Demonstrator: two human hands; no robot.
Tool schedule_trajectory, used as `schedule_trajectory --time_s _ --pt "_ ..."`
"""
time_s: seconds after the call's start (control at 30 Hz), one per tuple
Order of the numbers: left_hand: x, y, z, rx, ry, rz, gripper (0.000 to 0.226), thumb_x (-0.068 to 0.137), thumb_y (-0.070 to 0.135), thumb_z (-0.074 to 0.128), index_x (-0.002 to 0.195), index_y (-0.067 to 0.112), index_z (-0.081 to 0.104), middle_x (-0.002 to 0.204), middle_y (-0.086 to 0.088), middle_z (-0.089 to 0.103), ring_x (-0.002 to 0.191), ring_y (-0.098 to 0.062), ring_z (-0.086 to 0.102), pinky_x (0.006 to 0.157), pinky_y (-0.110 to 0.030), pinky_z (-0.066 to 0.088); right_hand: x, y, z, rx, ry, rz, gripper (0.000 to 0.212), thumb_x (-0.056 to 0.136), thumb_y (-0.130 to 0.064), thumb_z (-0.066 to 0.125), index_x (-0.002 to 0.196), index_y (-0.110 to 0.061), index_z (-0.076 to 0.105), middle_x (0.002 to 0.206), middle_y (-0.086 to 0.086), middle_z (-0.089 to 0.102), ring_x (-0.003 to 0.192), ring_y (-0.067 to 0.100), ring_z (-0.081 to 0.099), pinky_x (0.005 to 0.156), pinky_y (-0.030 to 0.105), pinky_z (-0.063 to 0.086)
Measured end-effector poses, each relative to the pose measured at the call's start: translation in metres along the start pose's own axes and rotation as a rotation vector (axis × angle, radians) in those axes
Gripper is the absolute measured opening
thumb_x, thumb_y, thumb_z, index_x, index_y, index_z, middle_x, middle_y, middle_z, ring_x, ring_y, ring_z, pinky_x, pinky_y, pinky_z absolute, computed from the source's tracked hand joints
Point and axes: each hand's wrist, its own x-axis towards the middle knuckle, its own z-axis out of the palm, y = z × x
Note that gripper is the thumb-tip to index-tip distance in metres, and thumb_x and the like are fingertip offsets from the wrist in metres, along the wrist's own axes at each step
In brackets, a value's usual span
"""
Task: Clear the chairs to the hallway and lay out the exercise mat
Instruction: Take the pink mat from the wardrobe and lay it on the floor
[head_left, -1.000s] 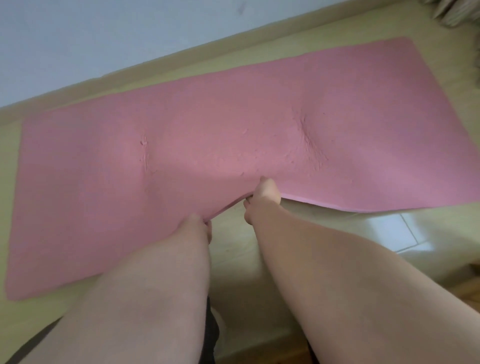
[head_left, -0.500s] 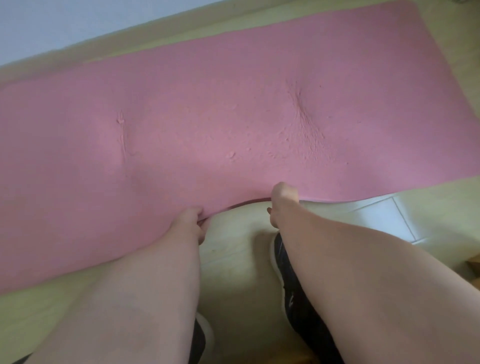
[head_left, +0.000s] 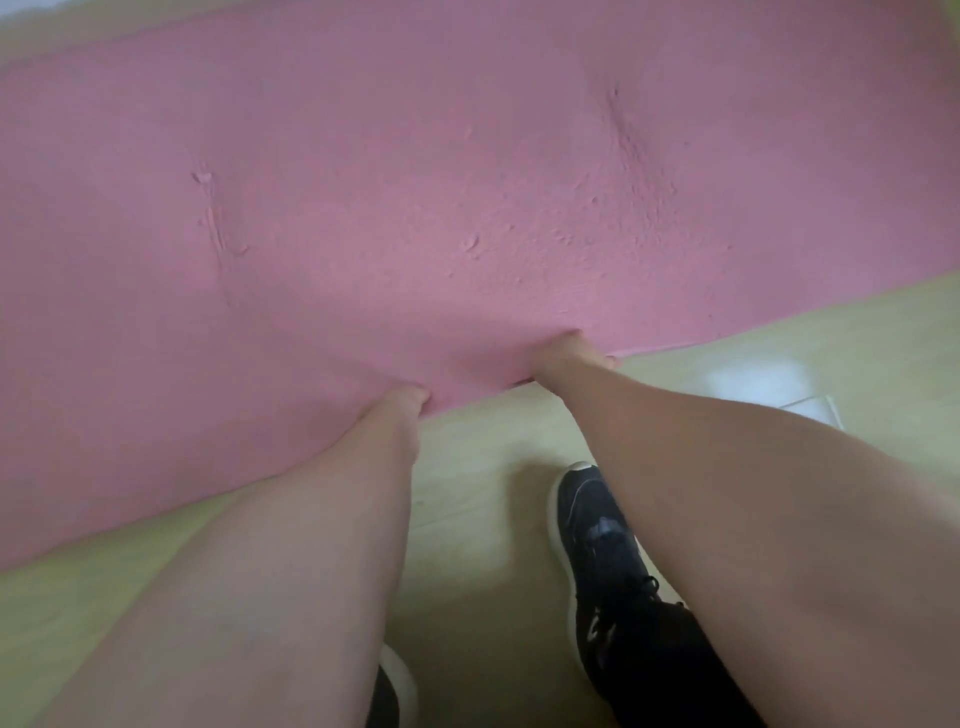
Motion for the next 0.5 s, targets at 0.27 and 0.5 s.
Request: schedule_trajectory --time_s 0.27,0.5 --pt "0.046 -0.005 -0.002 1.341 0.331 0.698 0.109 0.088 0.039 0.072 0.158 0.043 -0.011 0.168 -0.003 -0.023 0.155 -0.039 -0.011 0.111 -0.069 0.030 0.035 -0.002 0.041 -0.210 0.106 0.019 0.085 0.097 -0.026 0.042 0.158 -0.023 -0.017 0.167 0.019 -0.016 0.153 0.041 -0.012 0.115 0.069 -0.006" --pt "0.054 0.006 0.028 1.705 0.148 0.879 0.074 0.094 0.017 0.044 0.158 0.041 0.016 0.170 -0.002 -0.012 0.150 -0.054 -0.011 0.105 -0.079 0.026 0.051 -0.004 0.047 -0.321 0.179 -0.137 0.099 0.096 -0.036 0.062 0.159 -0.032 -0.014 0.166 0.020 -0.020 0.152 0.046 -0.006 0.118 0.068 0.012"
